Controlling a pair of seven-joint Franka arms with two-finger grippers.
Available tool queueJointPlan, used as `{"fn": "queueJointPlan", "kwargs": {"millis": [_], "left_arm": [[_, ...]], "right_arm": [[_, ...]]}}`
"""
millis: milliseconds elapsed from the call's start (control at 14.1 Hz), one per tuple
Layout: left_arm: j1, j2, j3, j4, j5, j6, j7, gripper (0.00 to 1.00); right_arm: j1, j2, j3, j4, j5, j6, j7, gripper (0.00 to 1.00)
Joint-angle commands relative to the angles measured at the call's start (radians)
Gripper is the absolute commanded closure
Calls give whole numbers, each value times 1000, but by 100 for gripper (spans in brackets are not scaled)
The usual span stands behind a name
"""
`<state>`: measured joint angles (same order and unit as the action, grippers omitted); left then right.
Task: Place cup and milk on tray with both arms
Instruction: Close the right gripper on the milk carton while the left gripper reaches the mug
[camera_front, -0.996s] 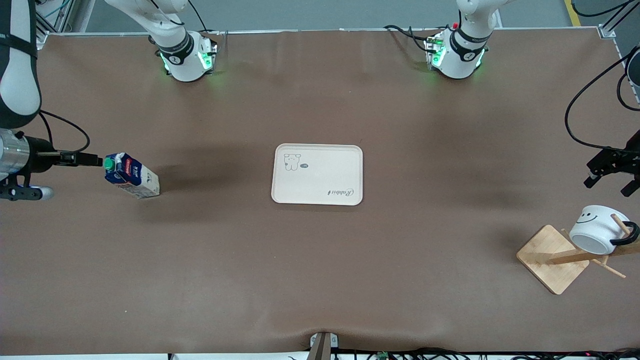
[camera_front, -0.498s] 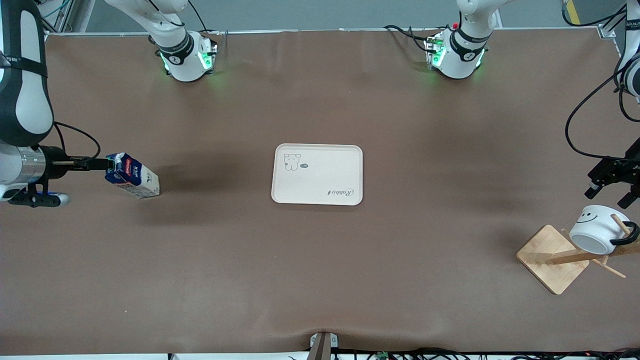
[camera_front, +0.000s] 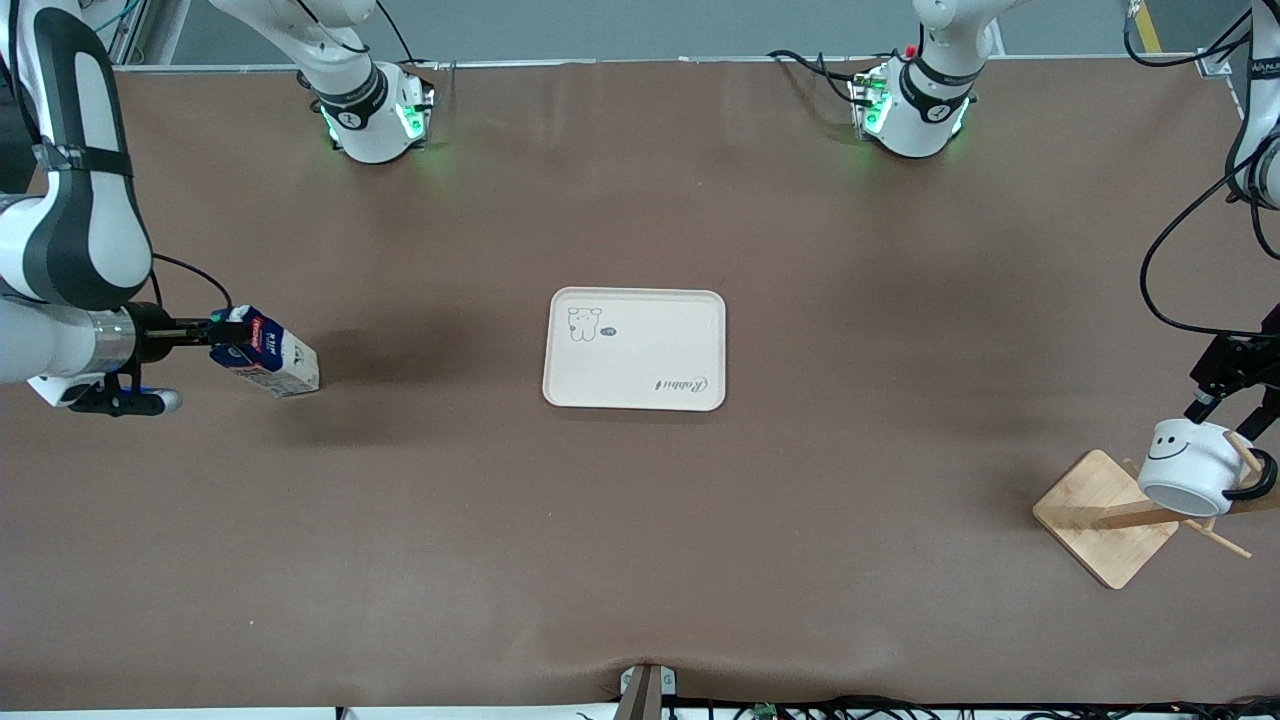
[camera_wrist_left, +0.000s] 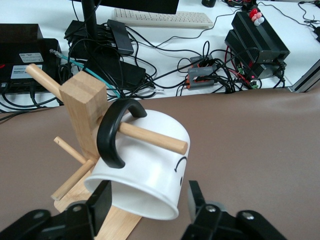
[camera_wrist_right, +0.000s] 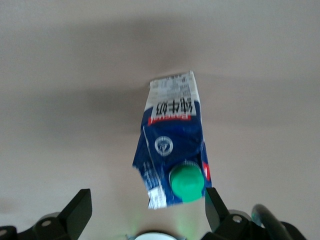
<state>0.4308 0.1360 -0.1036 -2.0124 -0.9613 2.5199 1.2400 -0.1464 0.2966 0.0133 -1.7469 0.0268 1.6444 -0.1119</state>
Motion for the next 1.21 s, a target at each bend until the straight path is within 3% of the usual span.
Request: {"fn": "queueJointPlan", "kwargs": {"millis": [0, 213, 711, 1067, 1138], "left_arm": [[-6, 11, -10, 29, -37, 3, 21, 43], [-7, 14, -11, 30, -37, 2, 22, 42], [0, 34, -13, 15, -59, -6, 16, 36], [43, 7, 1, 27, -50, -156, -17, 36], [49, -1, 2, 27, -47, -185, -34, 36]], "right_arm": [[-8, -28, 5, -39, -54, 47, -46, 0], [-1, -28, 7, -80, -126, 78, -115, 0], [-2, -47, 11, -128, -93, 63, -127, 0], [-13, -83, 11, -261, -91, 282, -176, 0], [-12, -83, 11, -264, -85, 281, -175, 11]]}}
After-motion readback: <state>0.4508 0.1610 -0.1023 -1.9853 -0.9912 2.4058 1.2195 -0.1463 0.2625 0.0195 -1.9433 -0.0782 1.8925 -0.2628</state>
